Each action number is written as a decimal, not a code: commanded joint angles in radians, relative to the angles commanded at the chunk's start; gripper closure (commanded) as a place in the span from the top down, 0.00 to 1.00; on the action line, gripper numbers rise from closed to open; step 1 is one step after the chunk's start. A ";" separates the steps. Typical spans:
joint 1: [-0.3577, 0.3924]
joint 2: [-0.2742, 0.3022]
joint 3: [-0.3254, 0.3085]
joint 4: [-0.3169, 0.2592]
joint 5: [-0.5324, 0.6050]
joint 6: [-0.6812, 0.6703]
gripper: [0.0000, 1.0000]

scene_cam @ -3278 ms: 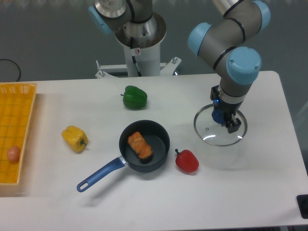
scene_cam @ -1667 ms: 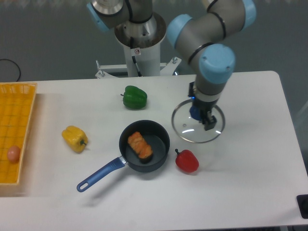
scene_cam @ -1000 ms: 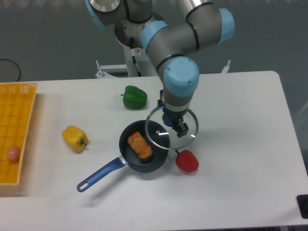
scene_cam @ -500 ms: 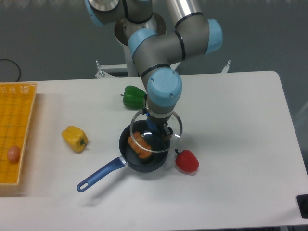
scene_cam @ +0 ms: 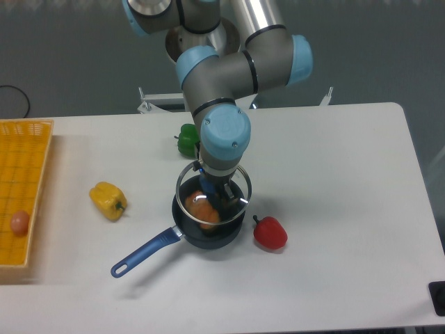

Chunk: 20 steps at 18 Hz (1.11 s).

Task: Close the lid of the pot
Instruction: 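Lower the glass lid onto the saucepan rim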

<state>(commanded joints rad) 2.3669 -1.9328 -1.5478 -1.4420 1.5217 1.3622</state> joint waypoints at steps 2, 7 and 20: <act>0.000 -0.002 0.002 0.002 0.000 -0.003 0.64; -0.008 -0.020 0.011 0.003 0.000 -0.028 0.64; -0.021 -0.043 0.017 0.006 0.005 -0.049 0.64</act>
<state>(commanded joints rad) 2.3455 -1.9758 -1.5309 -1.4358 1.5263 1.3131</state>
